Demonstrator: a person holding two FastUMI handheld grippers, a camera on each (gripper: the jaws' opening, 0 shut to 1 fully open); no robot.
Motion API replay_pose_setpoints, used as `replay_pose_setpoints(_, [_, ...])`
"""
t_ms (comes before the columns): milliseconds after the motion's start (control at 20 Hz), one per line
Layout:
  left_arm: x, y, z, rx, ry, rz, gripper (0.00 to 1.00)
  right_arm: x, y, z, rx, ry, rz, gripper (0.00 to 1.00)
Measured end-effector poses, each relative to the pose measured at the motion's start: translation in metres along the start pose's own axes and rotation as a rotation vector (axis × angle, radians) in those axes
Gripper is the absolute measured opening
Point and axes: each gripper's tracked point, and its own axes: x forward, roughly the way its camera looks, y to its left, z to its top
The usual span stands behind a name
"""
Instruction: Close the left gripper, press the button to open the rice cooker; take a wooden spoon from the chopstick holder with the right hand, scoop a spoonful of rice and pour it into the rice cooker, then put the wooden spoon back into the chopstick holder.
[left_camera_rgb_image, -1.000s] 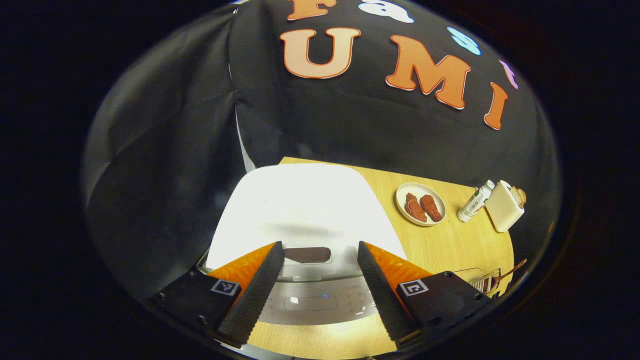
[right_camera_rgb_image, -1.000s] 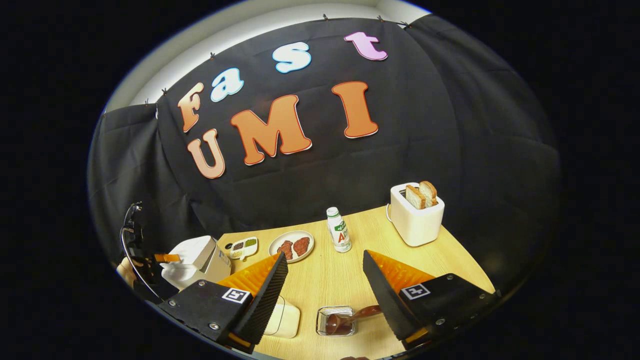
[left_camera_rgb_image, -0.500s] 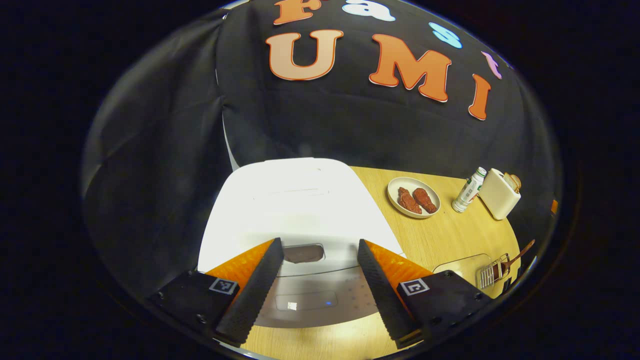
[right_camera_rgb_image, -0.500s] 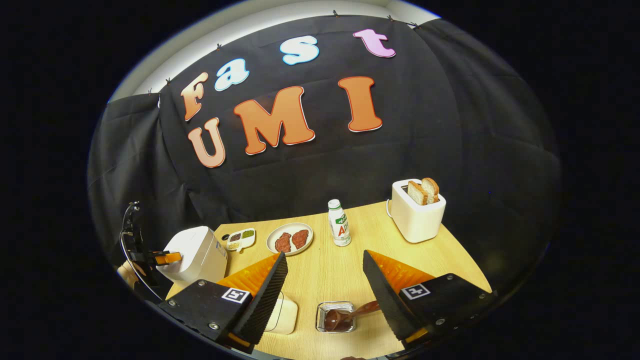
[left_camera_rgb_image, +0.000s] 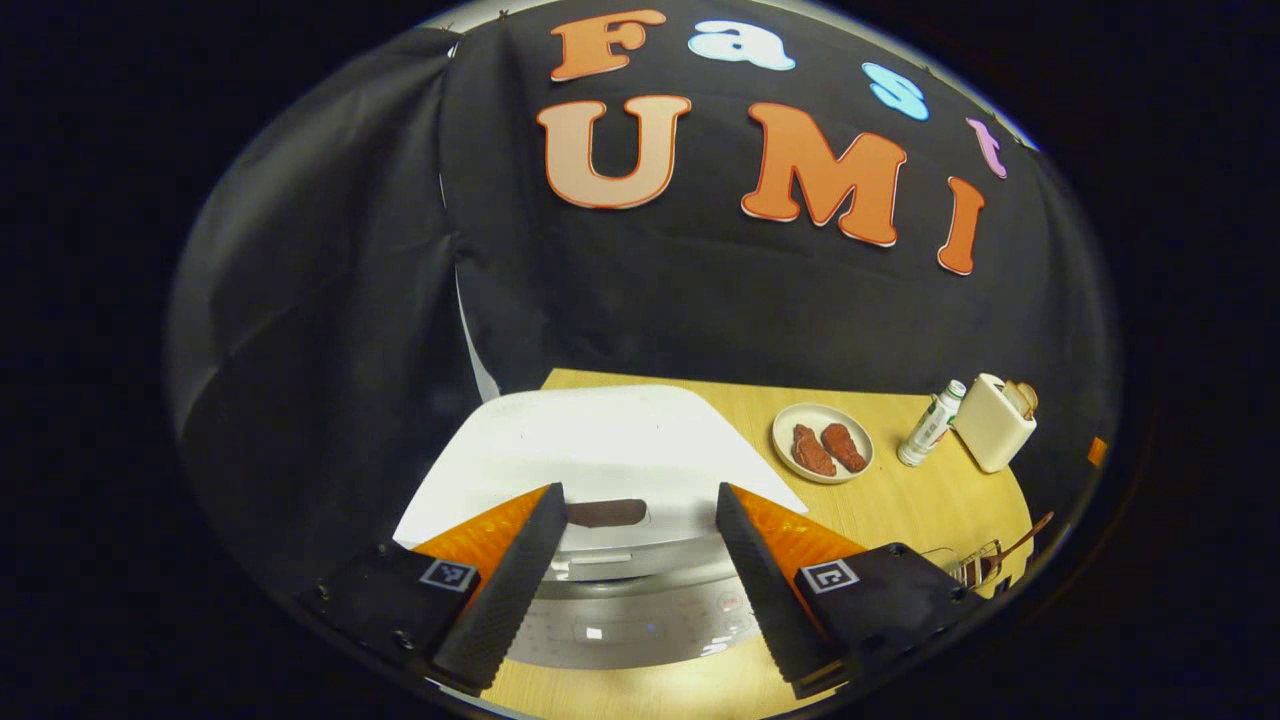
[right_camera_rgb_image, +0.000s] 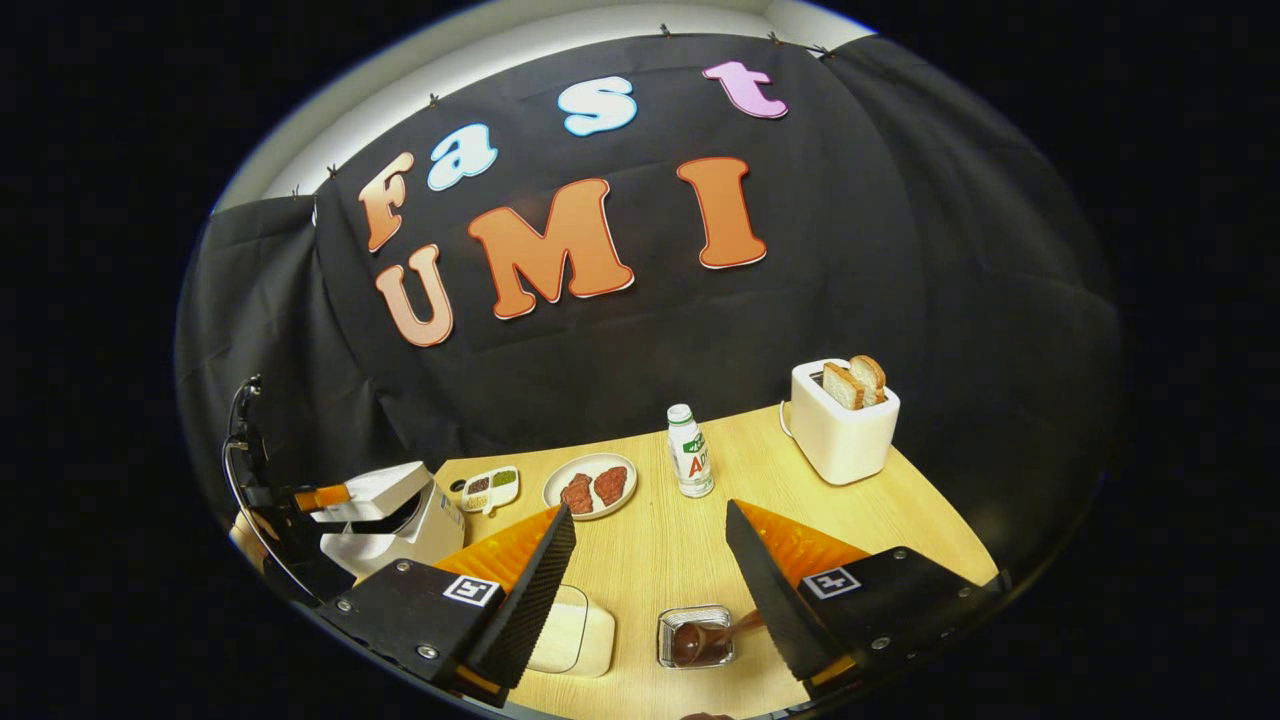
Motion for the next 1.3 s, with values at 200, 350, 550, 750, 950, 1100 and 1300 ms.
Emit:
replay_pose_setpoints(200, [0.006,-0.005,-0.056,0.055,0.205,-0.059,1.0,0.0,-0.003,-0.001,0.015,-0.004,-0.011,0.94])
replay_pose_setpoints(350, [0.012,-0.007,-0.051,0.046,0.21,-0.098,1.0,0.002,-0.008,-0.004,0.054,0.001,-0.018,0.94])
replay_pose_setpoints(550, [0.018,-0.008,-0.057,0.029,0.204,-0.073,1.0,0.0,-0.009,-0.01,0.07,0.004,-0.019,0.94])
replay_pose_setpoints(750, [0.013,-0.005,-0.051,0.043,0.183,-0.034,1.0,-0.005,-0.011,-0.012,0.085,-0.004,-0.023,0.94])
replay_pose_setpoints(950, [0.007,-0.001,-0.037,0.028,0.109,0.011,1.0,-0.012,-0.019,-0.027,0.05,0.028,-0.049,0.94])
replay_pose_setpoints(1100, [-0.008,0.001,0.004,0.029,-0.015,0.026,1.0,-0.017,-0.023,-0.026,0.032,0.034,-0.059,0.94])
replay_pose_setpoints(1300, [0.017,0.039,-0.049,-0.025,0.273,0.063,0.99,-0.019,-0.009,-0.019,0.047,0.027,-0.018,0.95])
